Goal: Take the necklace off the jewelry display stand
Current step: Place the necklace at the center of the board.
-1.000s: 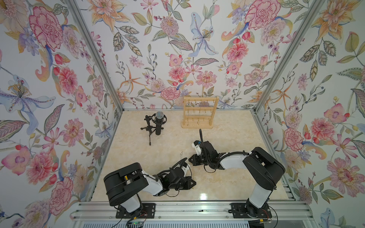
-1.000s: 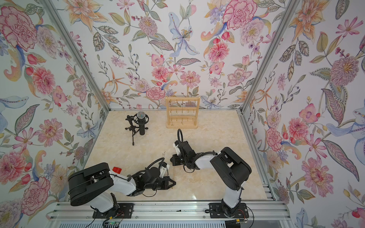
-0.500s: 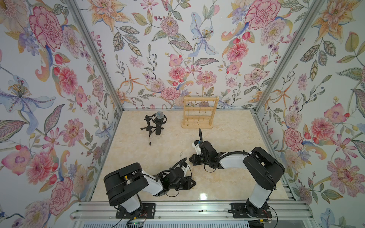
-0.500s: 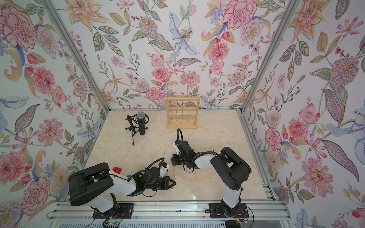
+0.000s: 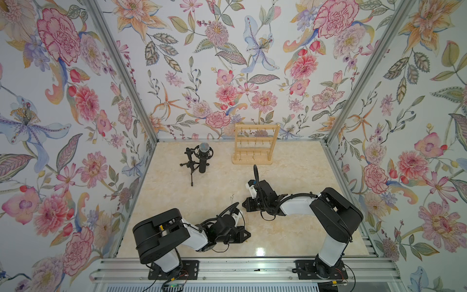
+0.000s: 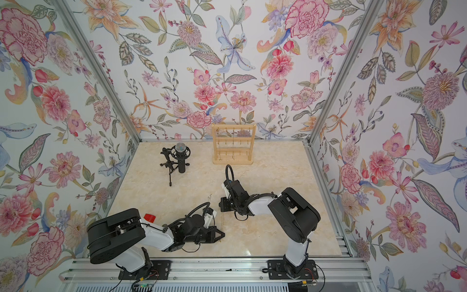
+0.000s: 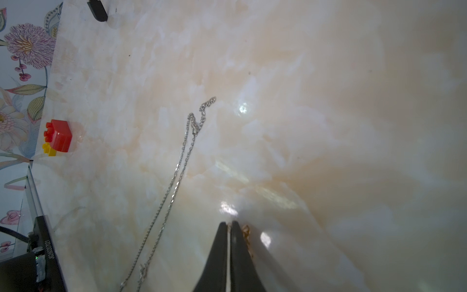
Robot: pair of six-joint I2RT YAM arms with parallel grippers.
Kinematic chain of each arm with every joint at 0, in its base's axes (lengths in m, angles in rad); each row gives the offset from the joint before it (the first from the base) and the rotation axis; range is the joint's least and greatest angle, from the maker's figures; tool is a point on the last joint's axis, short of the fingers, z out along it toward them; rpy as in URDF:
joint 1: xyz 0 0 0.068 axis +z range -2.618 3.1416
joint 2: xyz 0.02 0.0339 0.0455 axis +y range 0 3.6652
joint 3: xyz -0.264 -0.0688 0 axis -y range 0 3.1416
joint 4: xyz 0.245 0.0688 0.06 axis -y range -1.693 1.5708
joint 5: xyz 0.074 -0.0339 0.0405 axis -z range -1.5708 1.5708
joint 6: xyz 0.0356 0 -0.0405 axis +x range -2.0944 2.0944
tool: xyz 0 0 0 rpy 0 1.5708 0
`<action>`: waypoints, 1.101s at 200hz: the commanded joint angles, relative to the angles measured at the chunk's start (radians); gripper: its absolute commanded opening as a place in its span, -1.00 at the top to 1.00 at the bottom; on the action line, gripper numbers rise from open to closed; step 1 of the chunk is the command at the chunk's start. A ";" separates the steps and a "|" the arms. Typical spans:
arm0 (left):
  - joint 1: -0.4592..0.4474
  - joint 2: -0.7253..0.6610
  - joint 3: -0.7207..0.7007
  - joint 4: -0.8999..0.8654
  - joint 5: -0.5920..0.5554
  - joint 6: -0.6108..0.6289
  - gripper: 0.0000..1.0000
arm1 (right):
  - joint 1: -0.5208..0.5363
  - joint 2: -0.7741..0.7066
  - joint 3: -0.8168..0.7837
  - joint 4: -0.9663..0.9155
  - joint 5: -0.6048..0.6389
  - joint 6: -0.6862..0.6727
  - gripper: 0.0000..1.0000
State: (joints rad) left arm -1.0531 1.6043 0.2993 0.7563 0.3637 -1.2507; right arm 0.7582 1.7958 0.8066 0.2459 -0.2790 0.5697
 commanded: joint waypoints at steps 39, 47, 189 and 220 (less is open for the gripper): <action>-0.011 0.021 -0.045 -0.118 -0.014 -0.018 1.00 | 0.009 0.052 0.058 -0.055 0.021 -0.002 0.84; -0.011 0.022 -0.047 -0.116 -0.014 -0.019 1.00 | 0.008 0.058 0.062 -0.062 0.023 -0.002 0.84; -0.011 0.021 -0.064 -0.086 -0.012 -0.026 1.00 | -0.022 0.086 0.089 -0.076 0.061 0.028 0.85; -0.013 0.018 -0.066 -0.087 -0.012 -0.027 1.00 | -0.034 0.100 0.102 -0.070 0.073 0.031 0.84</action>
State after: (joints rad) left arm -1.0538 1.6043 0.2722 0.7986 0.3637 -1.2655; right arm 0.7368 1.8595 0.8936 0.2138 -0.2493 0.5835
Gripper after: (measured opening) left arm 0.044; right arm 0.077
